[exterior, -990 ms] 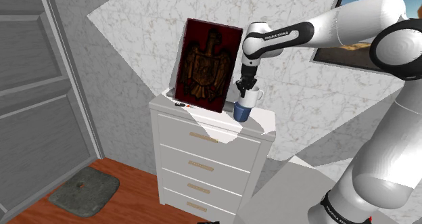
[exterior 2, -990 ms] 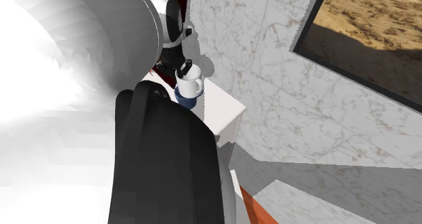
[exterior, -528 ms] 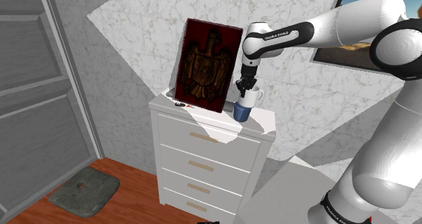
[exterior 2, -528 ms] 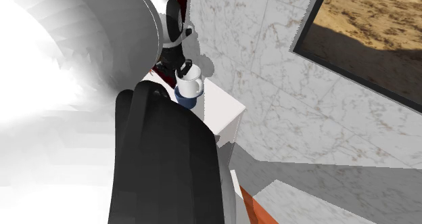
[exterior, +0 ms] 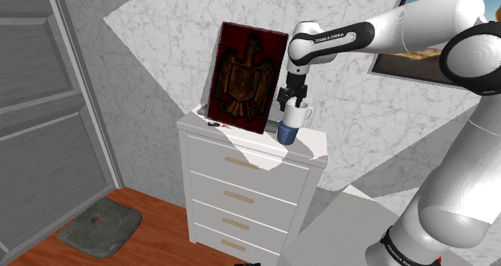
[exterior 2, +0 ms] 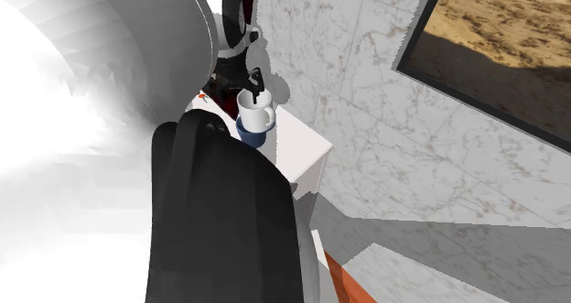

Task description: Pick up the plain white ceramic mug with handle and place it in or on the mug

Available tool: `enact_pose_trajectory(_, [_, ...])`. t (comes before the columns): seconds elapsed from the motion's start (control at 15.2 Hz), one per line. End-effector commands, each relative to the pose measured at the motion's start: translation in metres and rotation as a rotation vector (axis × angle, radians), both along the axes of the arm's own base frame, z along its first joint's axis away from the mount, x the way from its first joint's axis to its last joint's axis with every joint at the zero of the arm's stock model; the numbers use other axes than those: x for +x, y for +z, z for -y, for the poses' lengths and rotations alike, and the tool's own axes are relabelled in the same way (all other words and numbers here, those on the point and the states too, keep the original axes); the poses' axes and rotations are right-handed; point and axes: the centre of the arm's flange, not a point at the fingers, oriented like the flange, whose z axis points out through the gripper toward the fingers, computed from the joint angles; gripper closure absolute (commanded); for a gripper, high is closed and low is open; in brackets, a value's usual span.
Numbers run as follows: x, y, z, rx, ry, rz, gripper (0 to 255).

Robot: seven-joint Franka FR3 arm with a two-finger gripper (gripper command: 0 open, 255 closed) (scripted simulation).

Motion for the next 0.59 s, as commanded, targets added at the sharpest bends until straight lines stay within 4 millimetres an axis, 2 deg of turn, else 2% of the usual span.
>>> enact_pose_trajectory(0.0, [-0.001, 0.022, 0.001, 0.000, 0.000, -0.001, 0])
enact_pose_trajectory(0.07, [-0.001, 0.033, 0.001, 0.000, 0.000, -0.001, 0])
enact_pose_trajectory(0.53, [-0.001, 0.033, 0.001, 0.000, 0.000, -0.001, 0])
